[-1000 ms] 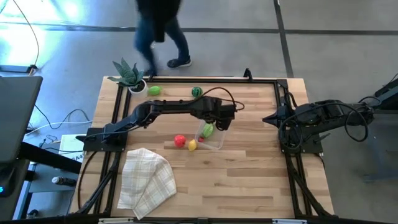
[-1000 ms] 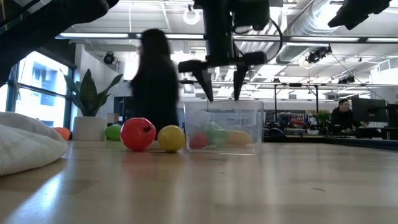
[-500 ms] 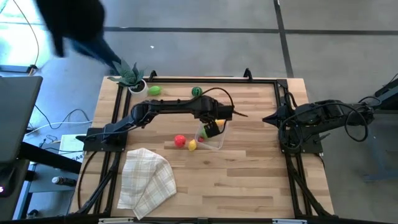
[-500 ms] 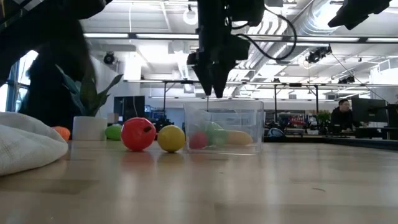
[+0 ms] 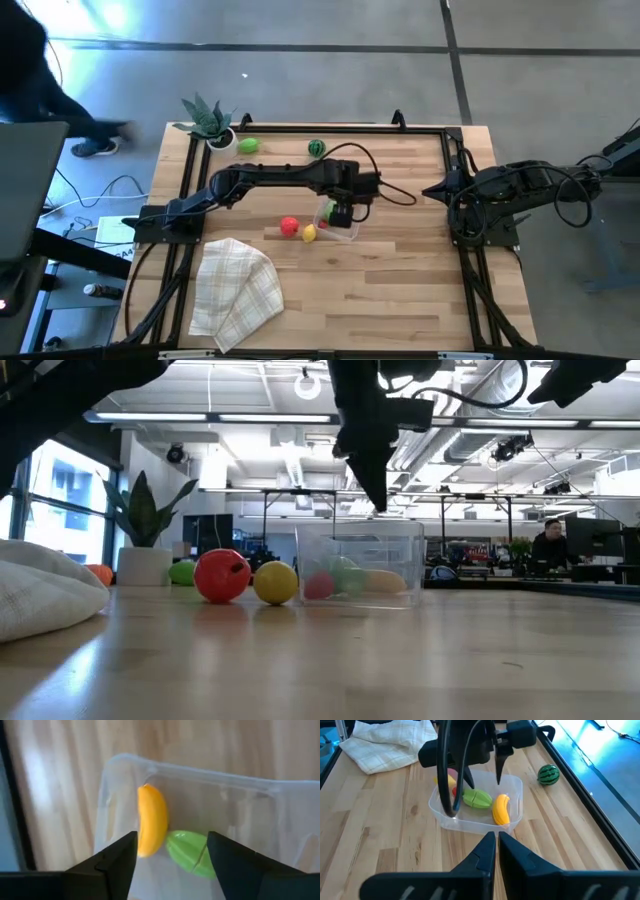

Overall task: Pick and placing Produce into tupperware
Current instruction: Put the watermelon into the transparent bin

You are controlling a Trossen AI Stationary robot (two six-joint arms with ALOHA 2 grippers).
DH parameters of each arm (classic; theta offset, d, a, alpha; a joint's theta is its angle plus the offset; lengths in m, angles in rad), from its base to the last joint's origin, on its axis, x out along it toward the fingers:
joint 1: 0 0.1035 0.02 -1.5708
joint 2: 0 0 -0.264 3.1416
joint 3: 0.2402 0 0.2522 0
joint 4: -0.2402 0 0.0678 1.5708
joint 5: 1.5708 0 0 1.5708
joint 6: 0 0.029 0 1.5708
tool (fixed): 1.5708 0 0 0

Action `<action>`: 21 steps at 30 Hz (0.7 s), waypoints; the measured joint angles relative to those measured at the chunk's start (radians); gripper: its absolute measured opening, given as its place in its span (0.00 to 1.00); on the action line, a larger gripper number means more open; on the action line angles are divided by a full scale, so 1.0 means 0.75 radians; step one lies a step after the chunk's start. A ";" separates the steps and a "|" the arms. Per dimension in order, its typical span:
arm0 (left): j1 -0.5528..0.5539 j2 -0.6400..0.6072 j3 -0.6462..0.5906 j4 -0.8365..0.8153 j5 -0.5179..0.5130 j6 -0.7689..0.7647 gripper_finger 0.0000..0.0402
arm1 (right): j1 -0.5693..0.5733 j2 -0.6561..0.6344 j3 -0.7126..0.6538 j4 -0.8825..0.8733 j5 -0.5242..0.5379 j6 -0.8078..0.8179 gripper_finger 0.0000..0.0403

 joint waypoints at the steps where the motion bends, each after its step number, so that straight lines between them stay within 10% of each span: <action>1: 0.000 0.008 0.001 0.012 0.028 0.028 0.53 | 0.000 0.000 0.000 0.000 0.000 0.000 0.03; 10: -0.010 0.050 0.000 -0.044 0.147 0.450 0.27 | 0.000 0.000 0.000 0.000 0.000 0.000 0.03; 21: -0.007 0.049 0.000 -0.328 0.105 0.473 0.12 | 0.000 0.000 0.000 0.000 0.000 0.000 0.03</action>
